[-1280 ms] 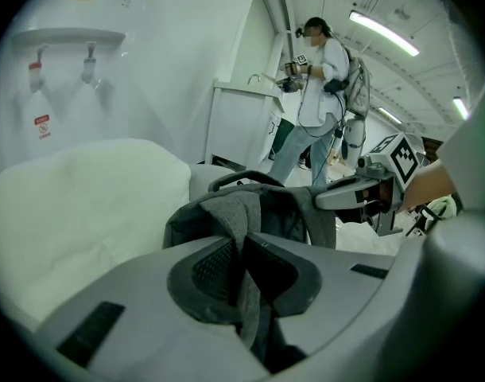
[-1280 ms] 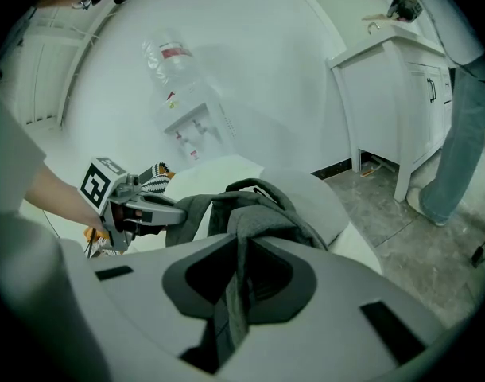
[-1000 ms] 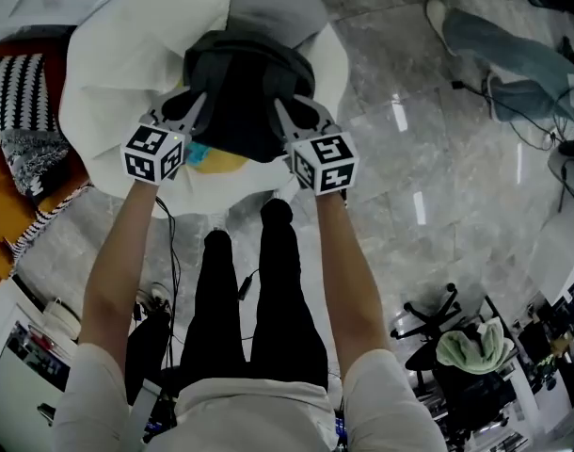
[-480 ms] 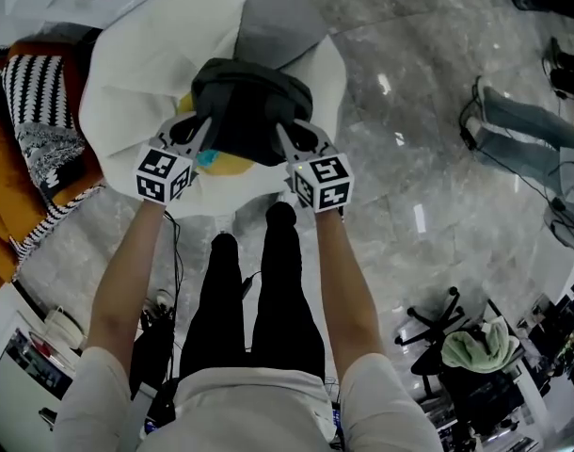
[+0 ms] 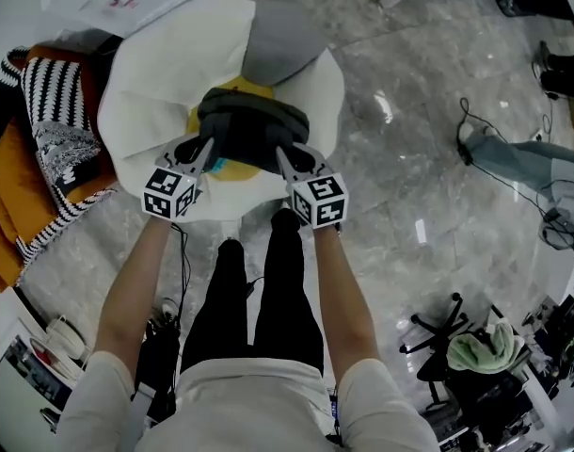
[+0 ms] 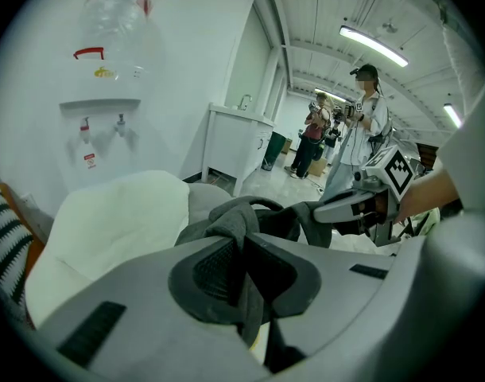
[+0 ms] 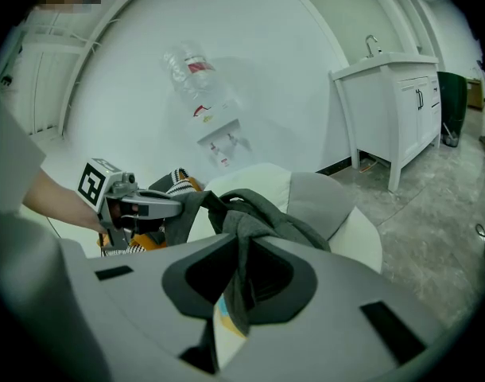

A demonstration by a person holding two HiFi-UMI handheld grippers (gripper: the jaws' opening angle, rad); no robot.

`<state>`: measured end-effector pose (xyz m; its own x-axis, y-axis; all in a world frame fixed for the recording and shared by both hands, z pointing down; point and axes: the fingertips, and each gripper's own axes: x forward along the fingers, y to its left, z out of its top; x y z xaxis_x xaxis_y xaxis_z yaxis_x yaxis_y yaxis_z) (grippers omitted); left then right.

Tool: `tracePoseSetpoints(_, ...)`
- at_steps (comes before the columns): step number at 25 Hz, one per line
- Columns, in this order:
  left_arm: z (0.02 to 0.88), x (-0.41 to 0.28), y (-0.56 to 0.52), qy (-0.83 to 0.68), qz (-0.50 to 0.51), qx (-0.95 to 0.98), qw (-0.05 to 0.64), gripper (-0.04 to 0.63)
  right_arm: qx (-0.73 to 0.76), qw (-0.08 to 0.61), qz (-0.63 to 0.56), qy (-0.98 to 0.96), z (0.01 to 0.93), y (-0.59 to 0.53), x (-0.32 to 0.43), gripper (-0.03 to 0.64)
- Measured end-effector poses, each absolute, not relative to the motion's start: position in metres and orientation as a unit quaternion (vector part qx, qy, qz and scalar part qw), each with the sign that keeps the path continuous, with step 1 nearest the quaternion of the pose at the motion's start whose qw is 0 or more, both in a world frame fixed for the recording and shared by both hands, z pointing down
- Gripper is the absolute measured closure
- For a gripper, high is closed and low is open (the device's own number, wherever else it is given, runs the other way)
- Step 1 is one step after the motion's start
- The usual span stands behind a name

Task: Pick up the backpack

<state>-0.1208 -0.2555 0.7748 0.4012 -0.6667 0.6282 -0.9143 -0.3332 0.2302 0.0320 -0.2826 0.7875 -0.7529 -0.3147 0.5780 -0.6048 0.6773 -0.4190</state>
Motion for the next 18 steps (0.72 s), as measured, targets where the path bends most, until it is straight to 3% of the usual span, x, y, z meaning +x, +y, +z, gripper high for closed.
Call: tracePoseSetpoints(18, 0.676, -0.137, -0.196, -0.503, 0.179, 0.804, 0.261, 0.566, 0.271, 0.221, 0.287, -0.892, 0.696, -0.227, 0.022, 0.577)
